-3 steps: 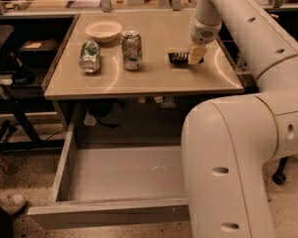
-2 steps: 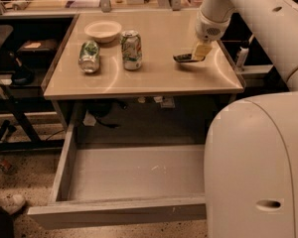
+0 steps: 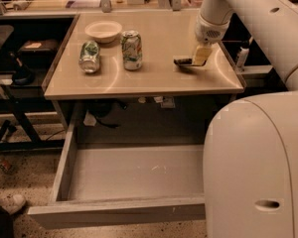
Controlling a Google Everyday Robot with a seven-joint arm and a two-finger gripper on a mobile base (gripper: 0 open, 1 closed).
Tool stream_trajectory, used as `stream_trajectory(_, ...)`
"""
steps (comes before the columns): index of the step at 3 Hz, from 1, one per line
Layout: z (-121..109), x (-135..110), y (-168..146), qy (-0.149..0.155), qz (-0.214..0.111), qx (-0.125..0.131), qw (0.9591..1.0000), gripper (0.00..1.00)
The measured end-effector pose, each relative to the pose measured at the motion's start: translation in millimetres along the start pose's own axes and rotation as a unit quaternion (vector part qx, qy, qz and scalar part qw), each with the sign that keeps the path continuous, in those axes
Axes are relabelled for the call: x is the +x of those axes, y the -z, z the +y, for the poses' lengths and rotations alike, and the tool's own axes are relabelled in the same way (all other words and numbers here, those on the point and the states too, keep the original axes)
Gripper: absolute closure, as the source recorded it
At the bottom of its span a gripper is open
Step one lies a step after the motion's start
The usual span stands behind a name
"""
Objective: Place rxbar chocolate into top drawer
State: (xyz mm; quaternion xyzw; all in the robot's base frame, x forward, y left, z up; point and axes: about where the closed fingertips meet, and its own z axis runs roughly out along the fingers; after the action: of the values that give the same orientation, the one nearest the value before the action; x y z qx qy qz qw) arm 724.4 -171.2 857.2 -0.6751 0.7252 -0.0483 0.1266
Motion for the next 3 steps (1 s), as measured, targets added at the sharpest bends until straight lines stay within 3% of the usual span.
stream_trajectory(1,19.4,3.7,11.8,-0.012,0.009,-0.012,0.9998,1.0)
stream_trajectory(3,91.3,0.7,49.9,-0.039,0.009,-0.035,0.9986,1.0)
